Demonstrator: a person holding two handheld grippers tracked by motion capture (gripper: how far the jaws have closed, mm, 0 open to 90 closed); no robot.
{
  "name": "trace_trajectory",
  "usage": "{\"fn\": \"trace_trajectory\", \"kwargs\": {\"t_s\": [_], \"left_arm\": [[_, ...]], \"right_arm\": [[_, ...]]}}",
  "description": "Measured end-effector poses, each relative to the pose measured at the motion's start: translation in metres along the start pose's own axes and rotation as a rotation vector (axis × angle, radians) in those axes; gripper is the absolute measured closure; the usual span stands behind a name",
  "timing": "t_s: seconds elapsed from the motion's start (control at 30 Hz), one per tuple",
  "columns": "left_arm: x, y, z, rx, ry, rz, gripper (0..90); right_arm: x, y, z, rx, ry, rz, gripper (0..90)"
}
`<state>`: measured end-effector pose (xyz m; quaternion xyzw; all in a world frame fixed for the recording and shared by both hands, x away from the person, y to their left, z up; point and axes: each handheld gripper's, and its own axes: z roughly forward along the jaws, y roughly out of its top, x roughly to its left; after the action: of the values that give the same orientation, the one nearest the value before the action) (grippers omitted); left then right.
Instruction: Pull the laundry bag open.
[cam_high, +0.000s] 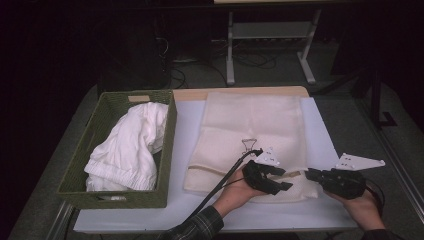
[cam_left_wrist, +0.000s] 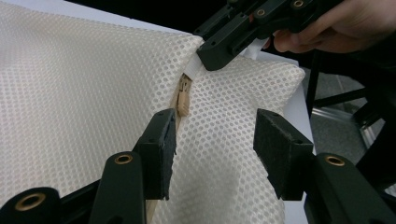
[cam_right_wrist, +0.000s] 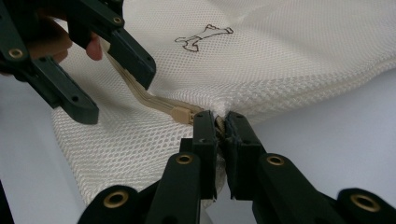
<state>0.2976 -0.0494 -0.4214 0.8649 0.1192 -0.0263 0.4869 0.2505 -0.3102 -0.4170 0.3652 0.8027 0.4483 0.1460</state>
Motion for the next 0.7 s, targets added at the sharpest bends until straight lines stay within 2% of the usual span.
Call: {"fn": "trace_trajectory", "kwargs": {"t_s": [0.07,0.37,0.53,0.7], "left_arm": [[0.0,0.0,0.003,-0.001,0.002,-0.005,52.4],[0.002,0.002,0.018,0.025,-0.006,-0.016,57.5],[0.003,0.001,0.022,0.032,-0.004,-0.024,58.3],[0.004,0.002,0.025,0.026,-0.007,-0.028,64.4]], "right_arm": [[0.0,0.0,0.0,-0.005,-0.001,-0.007,83.3],[0.003,0.002,-0.002,-0.028,0.011,-0.022,83.5],[0.004,0.003,-0.002,-0.038,0.02,-0.025,83.7],[0.005,0.003,-0.002,-0.041,0.017,-0.03,83.7]]}}
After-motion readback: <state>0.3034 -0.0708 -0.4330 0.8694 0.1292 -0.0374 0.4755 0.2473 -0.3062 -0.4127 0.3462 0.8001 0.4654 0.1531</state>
